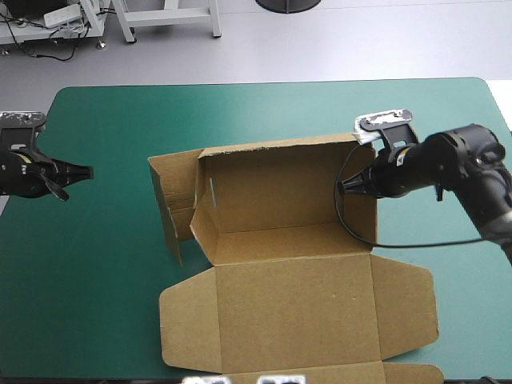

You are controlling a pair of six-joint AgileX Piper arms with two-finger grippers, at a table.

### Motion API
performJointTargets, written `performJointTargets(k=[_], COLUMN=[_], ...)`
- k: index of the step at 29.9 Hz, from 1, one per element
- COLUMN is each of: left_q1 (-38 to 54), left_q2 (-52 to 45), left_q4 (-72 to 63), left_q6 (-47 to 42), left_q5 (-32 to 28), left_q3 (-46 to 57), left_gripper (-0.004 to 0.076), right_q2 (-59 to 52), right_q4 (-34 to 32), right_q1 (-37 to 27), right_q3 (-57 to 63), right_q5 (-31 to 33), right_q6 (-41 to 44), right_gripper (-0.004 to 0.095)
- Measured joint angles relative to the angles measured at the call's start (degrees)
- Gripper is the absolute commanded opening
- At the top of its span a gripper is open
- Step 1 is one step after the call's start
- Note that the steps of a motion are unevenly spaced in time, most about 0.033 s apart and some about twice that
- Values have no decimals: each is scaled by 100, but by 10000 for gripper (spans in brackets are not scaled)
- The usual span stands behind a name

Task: Fold the box

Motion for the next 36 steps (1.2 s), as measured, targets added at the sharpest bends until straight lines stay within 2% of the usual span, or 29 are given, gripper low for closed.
performJointTargets(k=[7,10,13,16,22,24,32,36], left_q1=[4,4,4,6,6,6,6,6], left_q2=[126,199,238,260,271,299,399,437], left_q4=[-107,-128,-209,-288,-486,-566,-588,-682], left_q6=[62,75,139,179,301,338,356,425], left_q5=[-191,-203,-217,-236,-320,-324,-345,-365], left_q3=[0,0,0,0,0,0,0,6], left_gripper=[2,2,2,2,2,1,1,2], right_q2=[1479,1901,2162,2277,2371,2371,2363,2231], right_q4=[138,201,243,243,238,238,196,243], right_q1=[-170,-216,-224,-224,-224,-224,-224,-212], right_q3=[-376,-583,-650,-663,-809,-962,-1863,-1964], right_q5=[2,-344,-750,-876,-474,-366,415,517], right_q6=[-184,-230,-313,-411,-596,-615,-556,-466], right_gripper=[-6,-2,52,178,561,623,628,628])
